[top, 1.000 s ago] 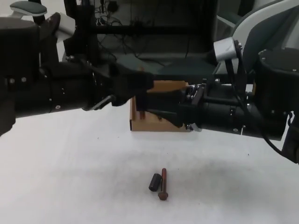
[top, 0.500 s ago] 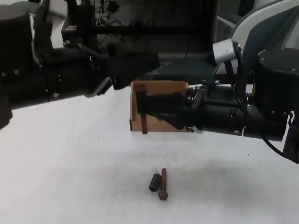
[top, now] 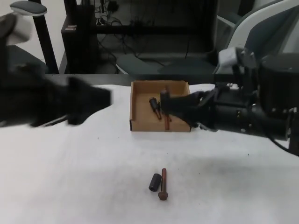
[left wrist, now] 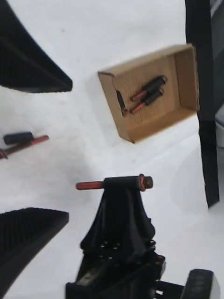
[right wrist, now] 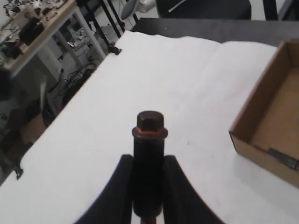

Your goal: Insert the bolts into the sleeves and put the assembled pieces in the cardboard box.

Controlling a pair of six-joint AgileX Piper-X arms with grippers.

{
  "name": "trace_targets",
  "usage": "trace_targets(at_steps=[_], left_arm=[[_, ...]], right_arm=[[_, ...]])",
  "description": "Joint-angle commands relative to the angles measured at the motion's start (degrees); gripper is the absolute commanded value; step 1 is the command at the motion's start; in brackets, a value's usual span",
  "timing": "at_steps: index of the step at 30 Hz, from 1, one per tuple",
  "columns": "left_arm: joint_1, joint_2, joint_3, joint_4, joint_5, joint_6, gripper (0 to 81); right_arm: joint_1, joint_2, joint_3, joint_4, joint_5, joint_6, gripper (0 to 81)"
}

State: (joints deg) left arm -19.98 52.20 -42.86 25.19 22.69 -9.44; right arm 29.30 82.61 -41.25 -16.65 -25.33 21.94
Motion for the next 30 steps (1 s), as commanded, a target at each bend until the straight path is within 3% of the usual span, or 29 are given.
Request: trace_targets(at_steps=[1,13,23,30], left_arm=[[0.1,-5.4,-0.36,6.49,-2.1,4.01,70.0],[0.1,-14.2,-0.36,15.44,-1.78,3.88,70.0],[0.1,-15.09,-0.36,16.6,-1.66,3.88,70.0],[0.1,-15.09,-0.36,16.6,-1.66,3.88,70.0]], right_arm=[[-0.25,4.1,-2.24,2.75,1.71,-0.45,0.4],[-3.69,24.72,-26.01,17.63,3.58,-0.46,0.4],[-7.62,36.09,-45.0,28.38,3.58,-0.46,0.4],[-7.79,42.5,-53.75,37.03,3.58,-0.46,0.4]])
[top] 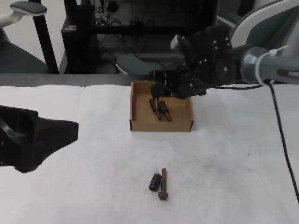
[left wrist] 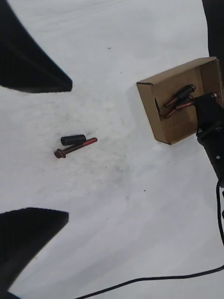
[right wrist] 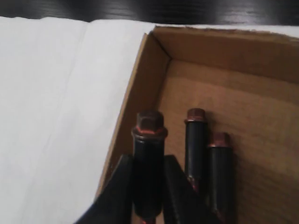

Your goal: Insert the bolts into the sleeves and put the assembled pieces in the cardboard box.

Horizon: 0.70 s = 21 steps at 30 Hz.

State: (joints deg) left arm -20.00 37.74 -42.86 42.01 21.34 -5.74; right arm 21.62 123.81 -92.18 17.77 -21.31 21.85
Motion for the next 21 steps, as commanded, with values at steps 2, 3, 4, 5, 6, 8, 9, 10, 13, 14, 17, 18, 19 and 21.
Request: trace_targets(at_steps=[2,3,4,5,6,8,9,10,13,14,17,18,19,21], left_arm=[[0.13,-0.62,-0.36,-0.22,-0.31,0.19,70.0],[0.13,-0.62,-0.36,-0.22,-0.31,0.19,70.0],[0.13,-0.62,-0.36,-0.22,-0.31,0.19,70.0],[0.13,-0.62,-0.36,-0.22,-0.31,0.19,70.0],[0.13,-0.62,-0.36,-0.22,-0.31,0.19,70.0],[0.13,-0.62,-0.36,-0.22,-0.31,0.19,70.0],[0.13,-0.62,-0.36,-0.22,-0.31,0.19,70.0],[0.13,-0.6,-0.24,-0.22,-0.31,0.19,70.0],[0.13,-0.6,-0.19,-0.22,-0.31,0.19,70.0],[0.13,-0.6,-0.19,-0.22,-0.31,0.19,70.0],[0.13,-0.6,-0.19,-0.22,-0.31,0.19,70.0],[0.13,-0.6,-0.19,-0.22,-0.31,0.19,70.0],[0.13,-0.6,-0.19,-0.22,-0.31,0.19,70.0],[0.13,-0.6,-0.19,-0.22,-0.31,0.19,70.0]], right_arm=[[-0.11,2.54,-3.87,3.06,-0.44,-0.38,0.4],[-0.11,3.1,-4.21,3.04,-0.44,-0.38,0.4],[-0.11,3.53,-4.53,3.15,-0.44,-0.38,0.4],[-0.11,4.09,-4.87,3.36,-0.44,-0.38,0.4],[-0.11,4.74,-5.29,3.71,-0.74,-0.38,0.4],[0.09,5.57,-6.05,4.51,-1.5,-0.38,0.4],[0.07,6.09,-6.26,4.44,-2.02,-0.65,0.4],[0.07,6.39,-6.33,4.49,-2.14,-0.94,0.4],[0.36,6.78,-6.58,4.49,-2.36,-1.5,0.4],[0.5,6.78,-6.58,4.49,-2.36,-1.72,0.4],[0.87,6.78,-6.58,4.49,-3.6,-2.89,0.3],[1.03,6.78,-6.58,4.76,-3.69,-2.89,0.7],[1.28,6.78,-6.58,5.15,-3.68,-2.89,4.8],[1.66,6.78,-6.58,5.83,-3.68,-2.89,15.7]])
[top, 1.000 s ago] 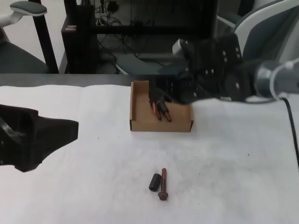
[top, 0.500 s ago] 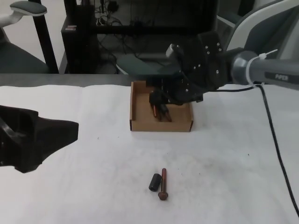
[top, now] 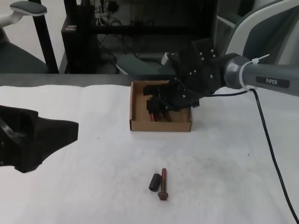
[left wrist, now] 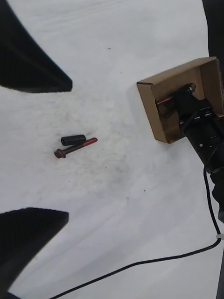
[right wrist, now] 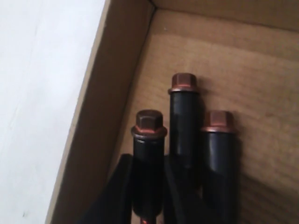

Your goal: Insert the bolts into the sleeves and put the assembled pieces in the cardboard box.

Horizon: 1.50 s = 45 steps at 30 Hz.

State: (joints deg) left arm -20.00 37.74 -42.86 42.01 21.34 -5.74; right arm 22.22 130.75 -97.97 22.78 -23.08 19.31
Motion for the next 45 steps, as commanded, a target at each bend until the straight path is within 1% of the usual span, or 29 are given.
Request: trace_targets(at_steps=[1,2,3,4,5,6,14,18,19,23,24,31,35,39,43,45], left_arm=[[0.13,-0.6,-0.19,-0.22,-0.31,0.19,70.0],[0.13,-0.6,-0.19,-0.22,-0.31,0.19,70.0],[0.13,-0.6,-0.19,-0.22,-0.31,0.19,70.0],[0.13,-0.6,-0.19,-0.22,-0.31,0.19,70.0],[0.13,-0.6,-0.19,-0.22,-0.31,0.19,70.0],[0.13,-0.6,-0.19,-0.22,-0.31,0.19,70.0],[0.13,-0.6,-0.19,-0.22,-0.31,0.19,70.0],[0.13,-0.6,-0.19,-0.22,-0.31,0.19,70.0],[0.13,-0.6,-0.19,-0.22,-0.31,0.19,70.0],[0.13,-0.6,-0.19,-0.22,-0.31,0.19,70.0],[0.13,-0.6,-0.19,-0.22,-0.31,0.19,70.0],[0.13,-0.6,-0.19,-0.22,-0.31,0.19,70.0],[-0.01,-0.6,-0.22,-0.22,-0.31,0.19,70.0],[-0.01,-0.6,-0.22,-0.22,-0.31,0.19,70.0],[-0.01,0.44,-0.22,-0.22,3.87,1.5,70.0],[-0.18,1.43,-0.07,-0.22,4.48,1.77,70.0]], right_arm=[[1.38,-0.16,-0.79,1.13,-1.92,-0.35,27.6],[1.65,-0.16,-0.91,1.41,-2.06,-0.35,36.4],[1.86,-0.16,-0.92,1.58,-2.06,-0.35,47.5],[2.1,-0.16,-0.91,1.68,-2.06,-0.35,55.0],[2.3,-0.16,-0.91,1.92,-1.85,-0.09,61.2],[2.5,-0.3,-0.91,2.27,-1.84,-0.08,62.6],[2.99,-2.91,-1.46,5.27,-2.13,0.02,62.4],[2.99,-6.93,-1.33,8.8,-1.96,-2.68,62.4],[2.99,-8.45,-1.21,10.23,-1.52,-4.21,61.6],[2.99,-13.29,-1.22,16.19,-1.28,-9.78,47.5],[2.99,-14.31,-1.22,17.11,-1.28,-10.42,46.5],[2.99,-22.51,-0.74,22.91,-1.28,-12.47,46.5],[3.14,-28.48,5.25,24.56,-1.28,-13.23,46.5],[4.25,-37.16,16.77,23.69,0.32,-13.23,46.5],[6.44,-46.78,28.58,19.5,1.35,-9.74,46.5],[7.9,-51.47,33.85,16.48,2.2,-6.93,46.5]])
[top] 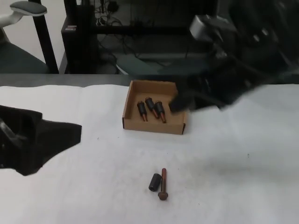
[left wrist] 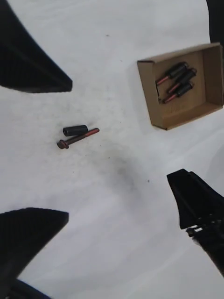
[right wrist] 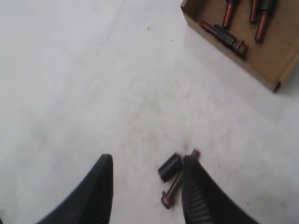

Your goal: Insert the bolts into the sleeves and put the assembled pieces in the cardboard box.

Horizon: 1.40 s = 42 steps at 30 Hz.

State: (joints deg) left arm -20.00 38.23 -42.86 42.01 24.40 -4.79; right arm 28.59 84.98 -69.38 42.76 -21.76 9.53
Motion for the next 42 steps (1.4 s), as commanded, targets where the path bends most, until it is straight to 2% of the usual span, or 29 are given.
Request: trace_targets(at_steps=[1,9,22,29,38,42], left_arm=[[-0.18,1.49,-0.07,-0.22,1.41,1.14,70.0],[-0.18,8.58,-0.07,-0.22,3.83,6.23,70.0],[-0.18,12.85,-0.07,-1.4,3.93,8.0,70.0],[-0.18,12.85,-0.25,-2.35,3.93,8.27,70.0],[-0.18,12.71,-0.39,-2.36,3.93,8.27,70.0],[-0.18,12.71,-0.39,-2.36,3.93,8.27,70.0]], right_arm=[[2.38,-7.67,7.89,-4.52,2.06,4.04,46.5],[6.97,-14.83,19.43,-4.87,6.04,15.31,46.5],[7.49,-14.32,19.84,-5.37,7.75,24.63,46.5],[7.49,-7.32,18.87,-6.7,5.31,31.96,46.5],[7.38,7.21,11.25,-5.89,3.95,31.95,46.2],[7.38,13.39,6.04,-1.91,2.51,28.86,46.2]])
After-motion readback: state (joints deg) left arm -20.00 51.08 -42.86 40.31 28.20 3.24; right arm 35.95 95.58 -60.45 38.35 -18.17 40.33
